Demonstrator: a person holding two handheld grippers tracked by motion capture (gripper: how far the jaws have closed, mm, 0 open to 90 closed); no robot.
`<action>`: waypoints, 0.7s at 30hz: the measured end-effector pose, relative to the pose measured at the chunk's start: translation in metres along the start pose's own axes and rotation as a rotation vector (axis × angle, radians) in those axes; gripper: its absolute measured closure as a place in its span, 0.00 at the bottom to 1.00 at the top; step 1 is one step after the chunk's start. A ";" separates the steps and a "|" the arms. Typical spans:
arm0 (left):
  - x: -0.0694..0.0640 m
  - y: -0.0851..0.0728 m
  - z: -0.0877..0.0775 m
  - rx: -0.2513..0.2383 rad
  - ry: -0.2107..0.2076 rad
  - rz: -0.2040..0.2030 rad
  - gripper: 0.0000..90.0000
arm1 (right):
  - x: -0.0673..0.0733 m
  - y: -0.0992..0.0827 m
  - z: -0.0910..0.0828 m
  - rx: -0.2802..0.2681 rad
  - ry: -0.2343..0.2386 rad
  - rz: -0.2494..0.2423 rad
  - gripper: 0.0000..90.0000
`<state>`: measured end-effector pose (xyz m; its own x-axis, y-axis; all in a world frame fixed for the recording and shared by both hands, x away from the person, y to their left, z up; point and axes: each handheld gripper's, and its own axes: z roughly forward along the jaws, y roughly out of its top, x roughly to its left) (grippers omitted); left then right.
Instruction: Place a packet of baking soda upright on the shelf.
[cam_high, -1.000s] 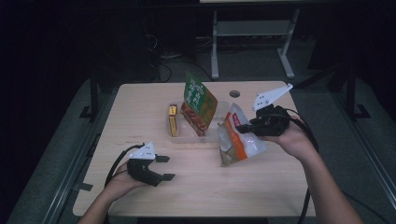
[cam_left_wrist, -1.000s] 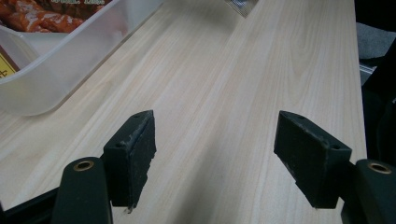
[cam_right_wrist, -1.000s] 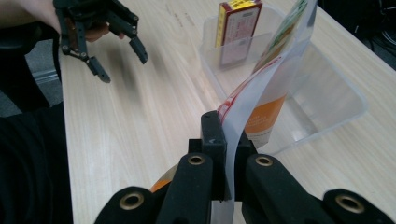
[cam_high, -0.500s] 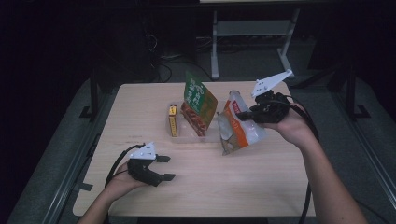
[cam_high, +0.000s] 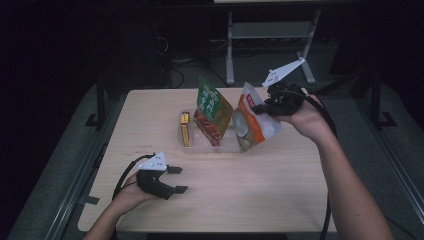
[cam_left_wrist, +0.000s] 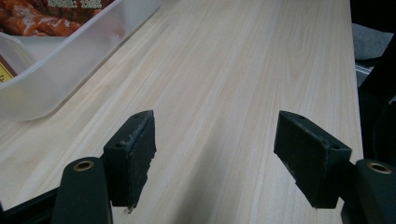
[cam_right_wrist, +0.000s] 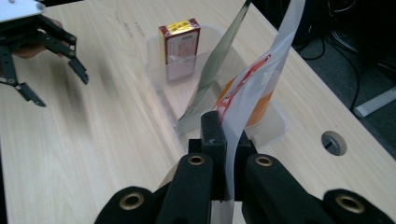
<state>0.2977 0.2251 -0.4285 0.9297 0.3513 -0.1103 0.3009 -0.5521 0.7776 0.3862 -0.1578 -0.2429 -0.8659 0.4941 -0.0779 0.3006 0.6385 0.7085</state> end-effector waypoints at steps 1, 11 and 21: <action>0.000 0.000 0.000 0.001 0.000 0.002 0.32 | -0.002 0.002 0.000 0.005 -0.008 -0.004 1.00; 0.001 0.000 0.000 0.001 -0.003 0.003 0.32 | -0.012 0.012 0.009 0.032 -0.049 -0.010 1.00; 0.000 0.000 0.000 0.005 -0.004 0.001 0.32 | -0.018 0.022 0.018 0.047 -0.072 -0.010 1.00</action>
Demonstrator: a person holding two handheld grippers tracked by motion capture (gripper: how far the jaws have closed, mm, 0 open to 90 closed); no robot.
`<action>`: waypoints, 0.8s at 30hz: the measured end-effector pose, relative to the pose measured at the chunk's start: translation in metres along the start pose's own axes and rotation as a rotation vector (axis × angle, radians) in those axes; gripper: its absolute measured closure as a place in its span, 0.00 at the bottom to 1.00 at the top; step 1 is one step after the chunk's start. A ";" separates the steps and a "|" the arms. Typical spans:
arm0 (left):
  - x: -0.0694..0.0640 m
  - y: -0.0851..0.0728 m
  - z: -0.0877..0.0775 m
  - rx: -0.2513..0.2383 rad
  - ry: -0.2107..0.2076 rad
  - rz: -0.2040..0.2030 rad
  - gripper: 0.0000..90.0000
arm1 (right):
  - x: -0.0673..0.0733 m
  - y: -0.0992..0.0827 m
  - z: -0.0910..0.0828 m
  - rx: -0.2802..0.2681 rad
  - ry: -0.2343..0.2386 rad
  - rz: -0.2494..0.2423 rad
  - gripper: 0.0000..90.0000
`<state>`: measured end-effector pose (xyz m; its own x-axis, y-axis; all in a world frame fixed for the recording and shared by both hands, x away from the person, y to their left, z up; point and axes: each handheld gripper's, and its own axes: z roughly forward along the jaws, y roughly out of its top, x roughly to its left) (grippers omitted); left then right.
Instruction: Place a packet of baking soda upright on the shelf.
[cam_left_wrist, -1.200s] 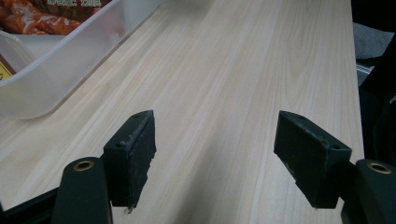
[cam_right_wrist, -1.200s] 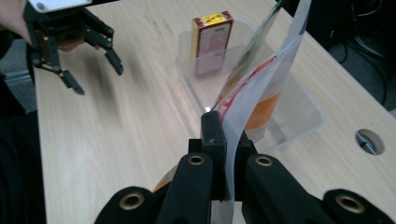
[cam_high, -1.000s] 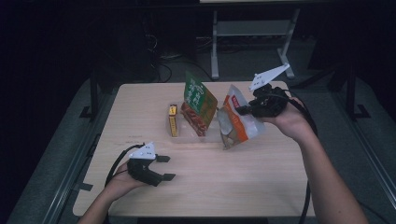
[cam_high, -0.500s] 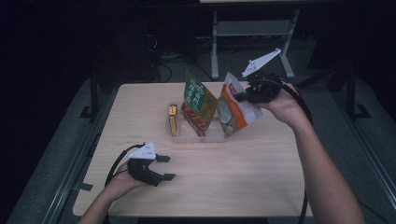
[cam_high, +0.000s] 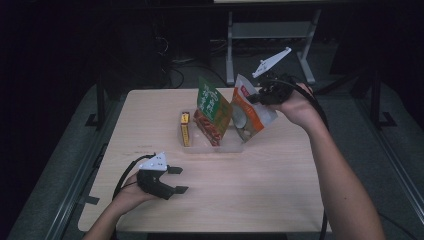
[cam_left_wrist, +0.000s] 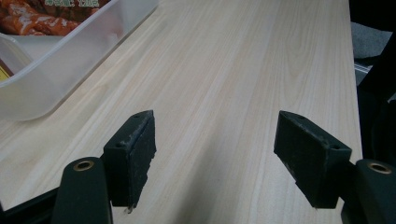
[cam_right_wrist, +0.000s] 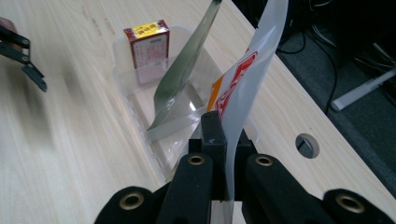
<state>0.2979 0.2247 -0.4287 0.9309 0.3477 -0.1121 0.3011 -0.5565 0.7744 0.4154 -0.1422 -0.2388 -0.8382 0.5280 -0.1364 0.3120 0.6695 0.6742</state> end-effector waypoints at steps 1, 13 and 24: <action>0.000 0.000 0.000 -0.002 0.000 0.000 0.32 | -0.001 0.002 0.003 0.006 0.001 0.001 1.00; 0.000 0.000 0.000 0.000 -0.001 0.001 0.32 | -0.003 0.005 0.022 0.046 -0.010 0.005 1.00; 0.002 0.000 -0.001 -0.014 -0.004 0.001 0.32 | -0.007 0.002 0.036 0.064 -0.015 0.045 1.00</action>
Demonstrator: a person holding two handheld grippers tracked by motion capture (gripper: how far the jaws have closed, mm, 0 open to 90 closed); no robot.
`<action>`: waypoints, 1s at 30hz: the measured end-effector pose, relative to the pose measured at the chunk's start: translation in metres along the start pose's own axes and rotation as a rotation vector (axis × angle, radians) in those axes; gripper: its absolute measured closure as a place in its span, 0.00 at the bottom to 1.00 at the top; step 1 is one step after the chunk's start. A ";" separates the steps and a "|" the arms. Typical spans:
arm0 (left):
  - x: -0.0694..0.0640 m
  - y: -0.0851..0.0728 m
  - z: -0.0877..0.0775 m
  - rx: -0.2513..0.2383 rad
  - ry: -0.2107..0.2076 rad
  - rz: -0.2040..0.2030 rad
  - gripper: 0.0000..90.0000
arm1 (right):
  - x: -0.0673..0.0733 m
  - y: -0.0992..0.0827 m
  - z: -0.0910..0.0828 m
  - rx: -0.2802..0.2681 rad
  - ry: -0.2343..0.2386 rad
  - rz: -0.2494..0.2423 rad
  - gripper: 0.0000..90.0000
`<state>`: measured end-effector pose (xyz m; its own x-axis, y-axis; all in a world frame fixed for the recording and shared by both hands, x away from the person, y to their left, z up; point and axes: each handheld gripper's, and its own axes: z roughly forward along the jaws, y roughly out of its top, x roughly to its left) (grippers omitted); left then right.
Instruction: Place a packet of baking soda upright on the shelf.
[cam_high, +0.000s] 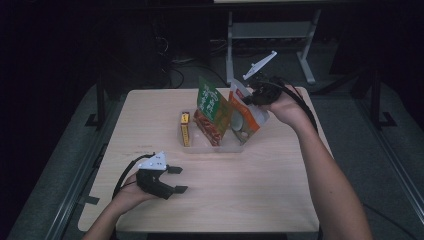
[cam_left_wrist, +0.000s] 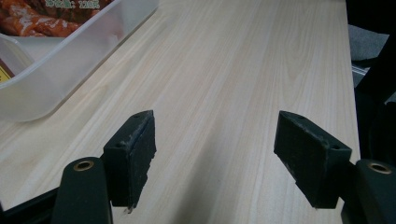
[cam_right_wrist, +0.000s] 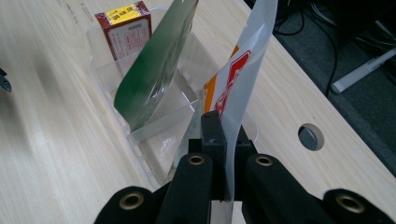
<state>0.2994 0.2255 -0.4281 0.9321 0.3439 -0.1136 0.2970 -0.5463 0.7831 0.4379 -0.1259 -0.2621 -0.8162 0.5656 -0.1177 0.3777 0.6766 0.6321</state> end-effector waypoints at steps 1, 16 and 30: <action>0.000 0.000 0.000 -0.001 0.000 0.000 0.32 | -0.001 0.000 0.001 0.002 -0.003 0.003 1.00; 0.002 0.001 0.004 0.003 -0.016 -0.002 0.29 | -0.006 0.002 0.020 0.038 0.008 0.023 1.00; 0.000 0.001 0.006 0.004 -0.022 0.010 0.29 | -0.008 0.004 0.041 0.080 0.009 0.028 1.00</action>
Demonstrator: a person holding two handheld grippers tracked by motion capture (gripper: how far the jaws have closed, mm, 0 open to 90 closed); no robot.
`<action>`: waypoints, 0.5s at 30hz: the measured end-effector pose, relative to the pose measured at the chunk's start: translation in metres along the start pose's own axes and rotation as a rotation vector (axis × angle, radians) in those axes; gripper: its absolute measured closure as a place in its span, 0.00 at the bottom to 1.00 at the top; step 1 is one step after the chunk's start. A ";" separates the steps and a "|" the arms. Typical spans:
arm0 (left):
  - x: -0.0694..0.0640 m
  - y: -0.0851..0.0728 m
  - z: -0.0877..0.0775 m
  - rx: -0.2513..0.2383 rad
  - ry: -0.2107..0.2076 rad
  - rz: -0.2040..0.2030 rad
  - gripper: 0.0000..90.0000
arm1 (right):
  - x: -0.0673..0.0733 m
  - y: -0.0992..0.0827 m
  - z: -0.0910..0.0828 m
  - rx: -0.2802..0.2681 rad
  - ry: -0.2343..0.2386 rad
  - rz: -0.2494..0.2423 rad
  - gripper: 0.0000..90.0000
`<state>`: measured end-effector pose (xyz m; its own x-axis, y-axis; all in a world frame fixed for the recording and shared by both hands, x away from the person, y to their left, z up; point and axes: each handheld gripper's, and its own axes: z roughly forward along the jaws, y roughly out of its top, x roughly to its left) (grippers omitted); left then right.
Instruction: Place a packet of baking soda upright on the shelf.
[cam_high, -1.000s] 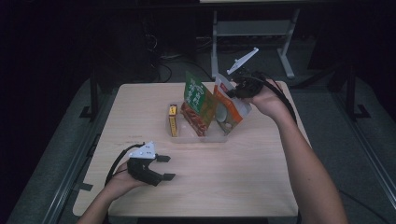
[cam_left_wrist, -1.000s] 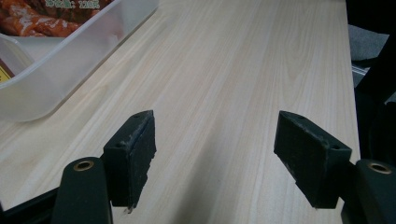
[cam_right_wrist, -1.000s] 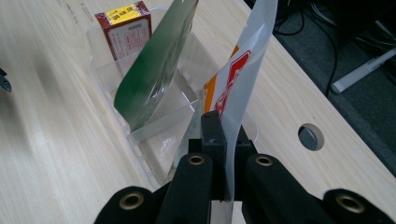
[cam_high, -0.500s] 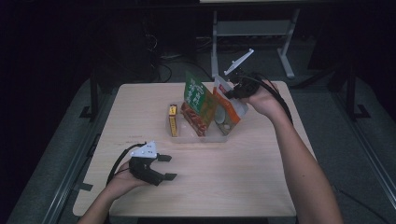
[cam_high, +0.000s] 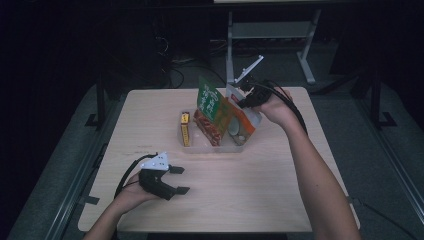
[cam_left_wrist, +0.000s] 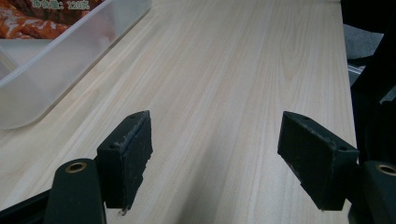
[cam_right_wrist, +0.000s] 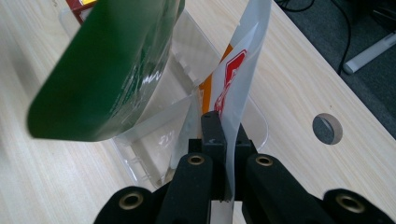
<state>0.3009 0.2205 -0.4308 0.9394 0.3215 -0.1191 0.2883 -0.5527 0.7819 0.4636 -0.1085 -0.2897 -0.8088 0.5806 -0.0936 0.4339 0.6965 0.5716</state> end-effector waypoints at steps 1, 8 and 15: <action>0.000 0.000 0.000 0.000 0.000 0.001 0.29 | 0.000 0.000 0.001 0.001 0.001 0.004 1.00; -0.001 0.000 0.002 0.007 -0.006 0.005 0.29 | -0.003 0.001 0.006 0.015 0.006 0.035 1.00; -0.003 0.001 0.004 0.015 -0.016 0.012 0.29 | -0.005 0.000 0.012 0.018 0.001 0.051 1.00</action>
<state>0.2992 0.2161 -0.4319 0.9457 0.3025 -0.1193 0.2793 -0.5679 0.7743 0.4724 -0.1064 -0.2996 -0.7860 0.6148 -0.0641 0.4813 0.6738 0.5606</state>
